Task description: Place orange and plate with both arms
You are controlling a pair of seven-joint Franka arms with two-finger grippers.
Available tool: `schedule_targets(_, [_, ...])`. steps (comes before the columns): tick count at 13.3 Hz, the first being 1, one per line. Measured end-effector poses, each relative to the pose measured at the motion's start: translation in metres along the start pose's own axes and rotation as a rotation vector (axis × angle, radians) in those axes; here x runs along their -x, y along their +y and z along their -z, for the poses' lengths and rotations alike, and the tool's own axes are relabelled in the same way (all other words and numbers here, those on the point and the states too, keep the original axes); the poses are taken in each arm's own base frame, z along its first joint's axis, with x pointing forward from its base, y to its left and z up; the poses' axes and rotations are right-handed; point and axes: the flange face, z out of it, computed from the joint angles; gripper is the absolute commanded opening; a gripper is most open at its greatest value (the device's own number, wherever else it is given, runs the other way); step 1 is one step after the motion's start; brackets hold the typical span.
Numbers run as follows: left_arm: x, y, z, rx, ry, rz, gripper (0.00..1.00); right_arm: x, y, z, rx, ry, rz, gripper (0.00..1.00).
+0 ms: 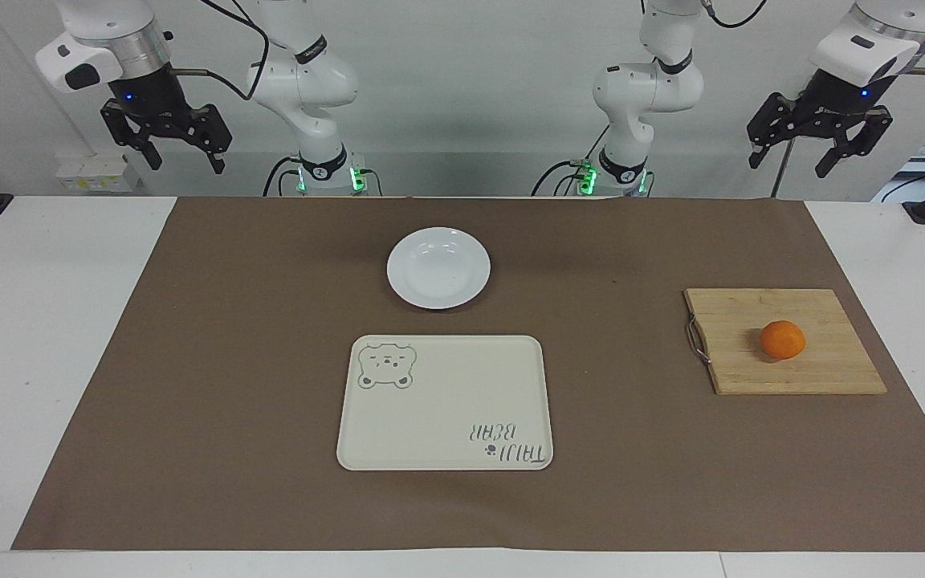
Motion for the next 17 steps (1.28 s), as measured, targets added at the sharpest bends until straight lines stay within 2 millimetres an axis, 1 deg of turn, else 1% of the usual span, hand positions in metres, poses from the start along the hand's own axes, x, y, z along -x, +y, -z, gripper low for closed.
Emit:
schedule_targets(7, [0.0,-0.001,0.0,0.0,0.001,0.002,1.0,0.0,0.0,0.0,0.0,0.0,0.0,1.0])
schedule_targets(9, [-0.001,-0.005,0.001,-0.003,0.017,0.004,1.0,0.0,0.0,0.0,0.0,0.0,0.0,1.0])
schedule_targets(11, [-0.002,-0.022,0.0,-0.011,0.043,-0.006,1.0,0.0,0.0,0.0,0.0,0.0,0.0,1.0])
schedule_targets(13, [-0.001,-0.048,-0.009,-0.017,0.053,-0.012,1.0,0.0,0.0,0.0,0.0,0.0,0.0,1.0])
schedule_targets(15, [-0.001,-0.082,-0.025,-0.028,0.072,-0.01,1.0,0.0,0.0,0.0,0.0,0.0,0.0,1.0])
schedule_targets(17, [-0.001,-0.117,-0.049,-0.042,0.093,-0.01,1.0,0.0,0.0,0.0,0.0,0.0,0.0,1.0])
